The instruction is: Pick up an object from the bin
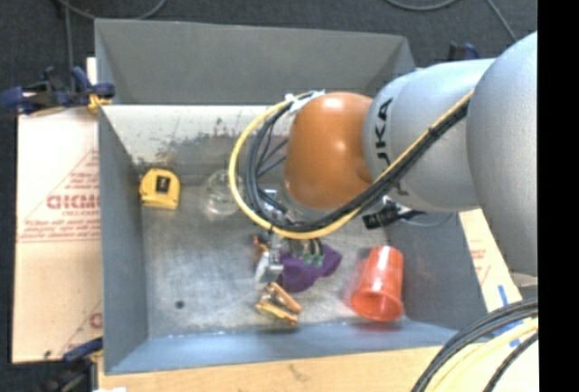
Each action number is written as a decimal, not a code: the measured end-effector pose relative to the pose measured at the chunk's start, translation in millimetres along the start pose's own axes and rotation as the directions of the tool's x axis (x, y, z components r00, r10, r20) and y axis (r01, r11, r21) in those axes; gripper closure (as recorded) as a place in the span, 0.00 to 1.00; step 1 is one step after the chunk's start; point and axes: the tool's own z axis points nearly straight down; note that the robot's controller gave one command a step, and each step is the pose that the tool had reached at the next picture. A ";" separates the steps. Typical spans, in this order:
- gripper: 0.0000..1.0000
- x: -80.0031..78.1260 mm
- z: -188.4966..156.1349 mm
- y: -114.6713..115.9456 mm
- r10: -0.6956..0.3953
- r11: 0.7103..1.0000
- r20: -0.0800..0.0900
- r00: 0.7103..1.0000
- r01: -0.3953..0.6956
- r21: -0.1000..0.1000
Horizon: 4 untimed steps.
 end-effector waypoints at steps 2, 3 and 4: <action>1.00 -21.7 54.4 -22.3 -0.635 0.773 -0.008 0.773 0.635 -0.005; 1.00 -43.8 26.4 -18.0 -0.663 0.748 -0.007 0.748 0.663 -0.002; 1.00 -26.8 -2.3 -27.5 -0.641 0.768 -0.002 0.768 0.641 -0.001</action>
Offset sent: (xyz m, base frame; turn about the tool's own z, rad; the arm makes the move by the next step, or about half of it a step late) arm 0.0000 0.0000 0.0000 0.0000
